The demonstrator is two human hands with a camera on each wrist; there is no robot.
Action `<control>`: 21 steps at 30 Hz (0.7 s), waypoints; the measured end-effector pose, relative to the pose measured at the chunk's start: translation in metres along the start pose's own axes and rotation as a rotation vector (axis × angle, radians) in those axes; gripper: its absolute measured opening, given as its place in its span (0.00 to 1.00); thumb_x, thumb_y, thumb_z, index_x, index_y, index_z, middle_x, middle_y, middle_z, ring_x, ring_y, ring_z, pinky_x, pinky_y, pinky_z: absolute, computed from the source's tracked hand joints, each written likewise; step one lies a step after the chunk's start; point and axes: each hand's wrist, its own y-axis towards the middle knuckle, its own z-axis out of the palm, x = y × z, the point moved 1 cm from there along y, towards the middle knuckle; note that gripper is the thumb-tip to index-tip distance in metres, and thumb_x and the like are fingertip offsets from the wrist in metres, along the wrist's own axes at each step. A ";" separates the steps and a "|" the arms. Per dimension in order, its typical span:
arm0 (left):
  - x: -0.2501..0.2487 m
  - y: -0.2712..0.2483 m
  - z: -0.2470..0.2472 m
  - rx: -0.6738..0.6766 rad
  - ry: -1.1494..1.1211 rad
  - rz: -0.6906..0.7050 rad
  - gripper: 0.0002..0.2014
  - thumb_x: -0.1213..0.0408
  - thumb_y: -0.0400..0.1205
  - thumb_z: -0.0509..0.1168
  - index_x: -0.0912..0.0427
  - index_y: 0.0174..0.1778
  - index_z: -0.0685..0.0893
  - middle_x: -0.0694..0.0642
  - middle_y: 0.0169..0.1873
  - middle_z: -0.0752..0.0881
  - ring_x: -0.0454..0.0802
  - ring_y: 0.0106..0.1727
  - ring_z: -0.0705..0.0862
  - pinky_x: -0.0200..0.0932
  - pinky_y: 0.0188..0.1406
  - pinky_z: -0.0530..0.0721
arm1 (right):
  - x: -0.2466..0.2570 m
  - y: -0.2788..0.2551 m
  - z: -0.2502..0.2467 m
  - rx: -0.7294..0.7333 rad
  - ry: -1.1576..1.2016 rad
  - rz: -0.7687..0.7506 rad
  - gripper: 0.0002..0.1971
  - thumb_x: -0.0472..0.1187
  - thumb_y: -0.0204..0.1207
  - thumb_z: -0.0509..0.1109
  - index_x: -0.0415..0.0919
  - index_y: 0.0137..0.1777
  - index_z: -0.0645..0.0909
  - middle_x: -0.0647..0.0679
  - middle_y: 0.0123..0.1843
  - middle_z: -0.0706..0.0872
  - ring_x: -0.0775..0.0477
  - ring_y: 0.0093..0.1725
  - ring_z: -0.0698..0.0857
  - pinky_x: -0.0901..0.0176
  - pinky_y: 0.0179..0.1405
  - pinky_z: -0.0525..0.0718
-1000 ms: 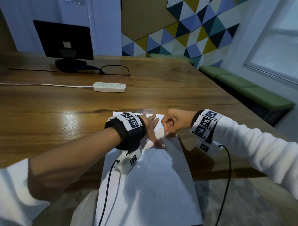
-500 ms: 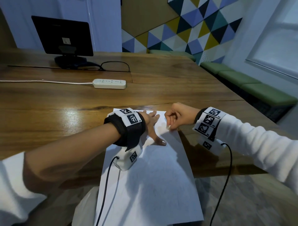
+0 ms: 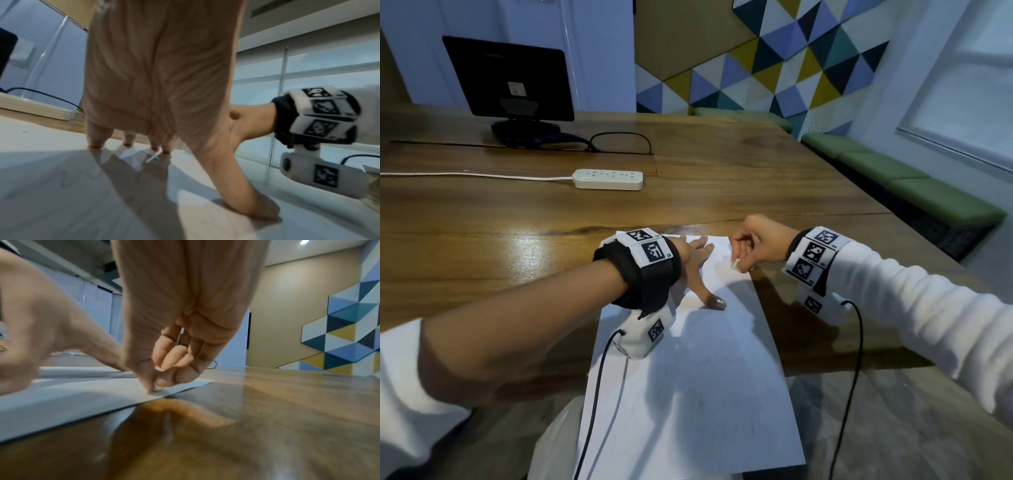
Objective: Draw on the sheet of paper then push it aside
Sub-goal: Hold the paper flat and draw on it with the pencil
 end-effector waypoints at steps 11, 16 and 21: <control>0.009 -0.001 0.001 -0.013 0.008 0.022 0.60 0.29 0.67 0.66 0.49 0.83 0.35 0.45 0.82 0.34 0.56 0.84 0.37 0.65 0.81 0.45 | -0.001 -0.008 0.006 0.075 0.013 0.001 0.07 0.27 0.66 0.78 0.36 0.34 0.83 0.34 0.35 0.88 0.44 0.31 0.87 0.62 0.34 0.86; 0.010 0.000 0.001 -0.012 0.025 0.023 0.61 0.27 0.66 0.65 0.48 0.83 0.35 0.44 0.82 0.34 0.56 0.84 0.38 0.63 0.81 0.44 | 0.000 -0.001 0.002 -0.004 0.033 0.047 0.05 0.26 0.66 0.78 0.27 0.39 0.84 0.38 0.33 0.88 0.50 0.31 0.87 0.60 0.35 0.85; 0.011 -0.001 0.001 -0.002 0.031 0.015 0.61 0.26 0.65 0.65 0.48 0.83 0.34 0.45 0.82 0.33 0.56 0.84 0.38 0.65 0.81 0.45 | 0.008 -0.002 0.007 0.108 0.048 0.039 0.05 0.25 0.66 0.77 0.28 0.36 0.82 0.32 0.34 0.87 0.49 0.28 0.85 0.65 0.31 0.84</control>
